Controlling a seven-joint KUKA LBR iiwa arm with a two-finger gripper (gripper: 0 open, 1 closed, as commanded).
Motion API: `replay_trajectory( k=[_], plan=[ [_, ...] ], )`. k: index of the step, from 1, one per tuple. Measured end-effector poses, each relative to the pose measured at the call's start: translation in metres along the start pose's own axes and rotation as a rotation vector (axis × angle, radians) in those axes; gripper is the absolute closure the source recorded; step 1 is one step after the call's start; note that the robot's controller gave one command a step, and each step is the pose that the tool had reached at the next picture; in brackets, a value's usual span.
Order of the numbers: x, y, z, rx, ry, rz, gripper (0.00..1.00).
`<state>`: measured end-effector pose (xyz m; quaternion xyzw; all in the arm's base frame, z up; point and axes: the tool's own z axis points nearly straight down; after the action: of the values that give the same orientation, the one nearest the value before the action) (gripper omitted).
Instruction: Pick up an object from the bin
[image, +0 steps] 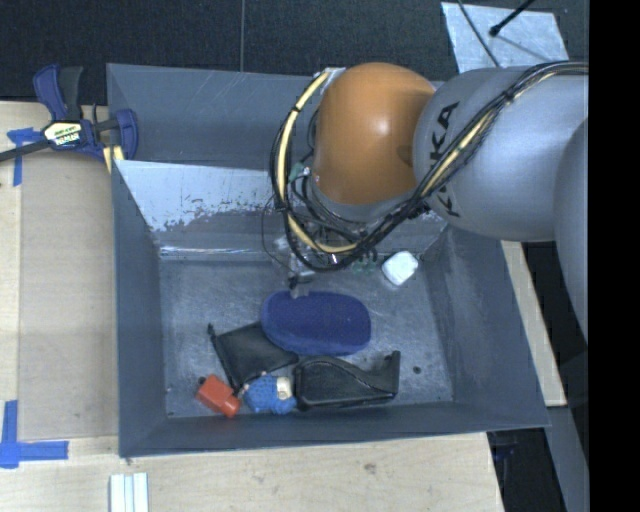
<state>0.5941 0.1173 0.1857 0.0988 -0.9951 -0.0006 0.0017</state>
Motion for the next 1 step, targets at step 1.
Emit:
replay_trajectory(
  k=[1],
  plan=[
    [-0.0011,-0.0018,-0.0045,0.001,-0.007,0.002,0.00]
  ],
)
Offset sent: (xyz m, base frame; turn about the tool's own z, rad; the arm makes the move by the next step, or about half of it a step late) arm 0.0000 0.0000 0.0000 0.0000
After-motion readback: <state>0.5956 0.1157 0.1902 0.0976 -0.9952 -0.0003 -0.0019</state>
